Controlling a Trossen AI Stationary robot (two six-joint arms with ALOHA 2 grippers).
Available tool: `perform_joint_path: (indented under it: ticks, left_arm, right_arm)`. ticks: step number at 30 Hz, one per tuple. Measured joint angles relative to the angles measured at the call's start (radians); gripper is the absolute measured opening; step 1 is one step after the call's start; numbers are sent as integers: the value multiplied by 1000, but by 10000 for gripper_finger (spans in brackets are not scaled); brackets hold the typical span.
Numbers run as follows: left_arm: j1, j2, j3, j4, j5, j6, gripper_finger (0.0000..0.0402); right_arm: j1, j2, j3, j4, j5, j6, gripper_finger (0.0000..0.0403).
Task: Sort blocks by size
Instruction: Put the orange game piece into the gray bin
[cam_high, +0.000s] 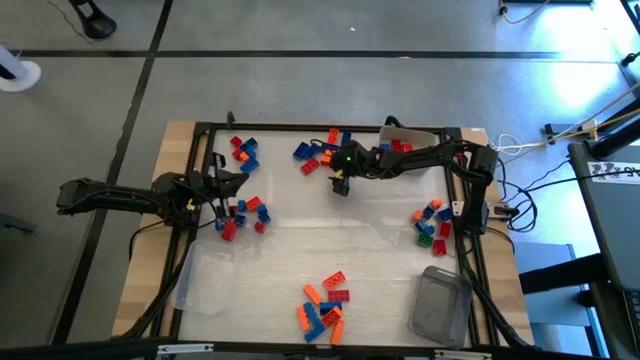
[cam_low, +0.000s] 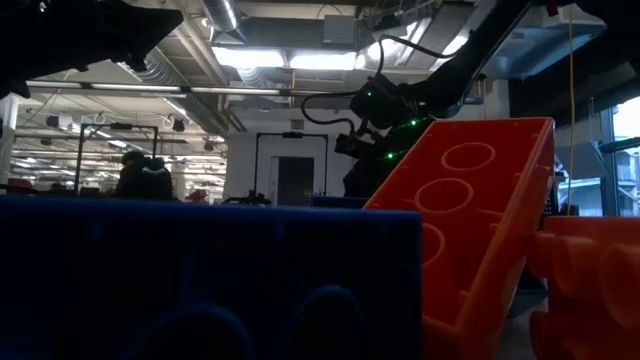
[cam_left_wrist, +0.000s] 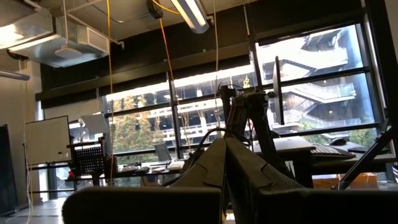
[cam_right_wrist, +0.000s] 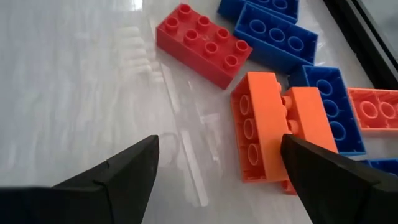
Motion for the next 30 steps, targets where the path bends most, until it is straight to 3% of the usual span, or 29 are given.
perform_joint_path:
  ticks: [14, 24, 30]
  left_arm:
    - [0, 0, 0, 0, 0, 0, 0]
    - [0, 0, 0, 0, 0, 0, 0]
    - [0, 0, 0, 0, 0, 0, 0]
  right_arm:
    - [45, -26, 0, -59, -56, 17, 335]
    - [55, -63, -2, -64, 16, 1, 335]
    - [27, -50, -1, -63, -4, -5, 335]
